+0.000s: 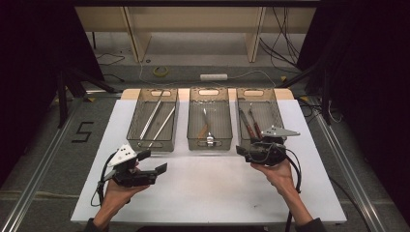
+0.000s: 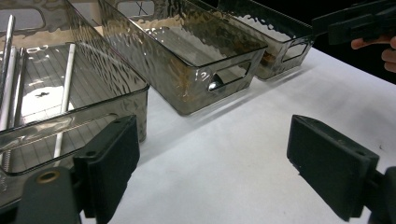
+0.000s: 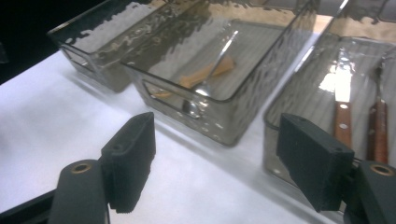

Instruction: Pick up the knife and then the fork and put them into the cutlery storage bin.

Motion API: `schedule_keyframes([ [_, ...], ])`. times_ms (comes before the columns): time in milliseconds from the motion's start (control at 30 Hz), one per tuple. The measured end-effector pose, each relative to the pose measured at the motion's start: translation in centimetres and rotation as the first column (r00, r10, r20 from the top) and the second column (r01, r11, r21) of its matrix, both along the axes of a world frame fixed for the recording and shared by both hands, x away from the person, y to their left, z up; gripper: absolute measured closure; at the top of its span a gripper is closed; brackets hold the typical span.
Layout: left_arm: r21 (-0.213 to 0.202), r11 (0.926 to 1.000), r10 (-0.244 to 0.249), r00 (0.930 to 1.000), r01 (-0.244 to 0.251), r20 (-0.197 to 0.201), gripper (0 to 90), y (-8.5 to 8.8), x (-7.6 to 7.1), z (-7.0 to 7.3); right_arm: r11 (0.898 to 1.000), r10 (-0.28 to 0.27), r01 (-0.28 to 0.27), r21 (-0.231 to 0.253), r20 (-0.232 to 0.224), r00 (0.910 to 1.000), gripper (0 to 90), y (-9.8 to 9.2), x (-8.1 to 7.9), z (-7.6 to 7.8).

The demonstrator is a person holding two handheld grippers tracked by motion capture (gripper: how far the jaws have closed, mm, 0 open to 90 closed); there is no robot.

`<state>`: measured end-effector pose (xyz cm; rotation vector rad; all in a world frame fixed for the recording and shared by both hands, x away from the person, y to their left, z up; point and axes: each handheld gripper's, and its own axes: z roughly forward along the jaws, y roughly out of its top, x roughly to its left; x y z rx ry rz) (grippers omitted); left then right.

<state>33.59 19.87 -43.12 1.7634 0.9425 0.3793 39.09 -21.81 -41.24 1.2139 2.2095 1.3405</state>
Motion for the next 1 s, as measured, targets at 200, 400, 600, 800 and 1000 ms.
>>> schedule_keyframes([
  [200, -0.004, 1.0000, -0.006, 1.0000, 0.006, -0.002, 16.6, -0.1, 0.0, 0.1, 0.999, 0.038, -0.038, 0.014, 0.028, 0.9989, 27.7, 0.5, -1.0, -0.1],
  [400, -0.002, 0.9999, -0.016, 0.9999, 0.016, -0.006, 16.3, -0.2, -0.1, 0.0, 0.998, 0.059, -0.060, 0.029, 0.028, 0.9979, 25.7, 0.7, -1.6, -0.3],
  [600, -0.013, 0.9996, -0.025, 0.9996, 0.025, -0.009, 16.2, -0.1, -0.2, 0.1, 0.997, 0.068, -0.070, 0.043, 0.046, 0.9966, 25.5, 0.6, -2.4, -0.2],
  [800, -0.013, 0.9993, -0.034, 0.9993, 0.034, -0.012, 16.2, -0.2, -0.2, 0.1, 0.995, 0.083, -0.085, 0.050, 0.057, 0.9950, 25.5, 0.4, -3.3, -0.6],
  [1000, -0.019, 0.9990, -0.041, 0.9990, 0.041, -0.018, 16.2, -0.2, -0.3, 0.0, 0.993, 0.091, -0.097, 0.069, 0.090, 0.9918, 25.5, 0.0, -4.4, -0.7],
])
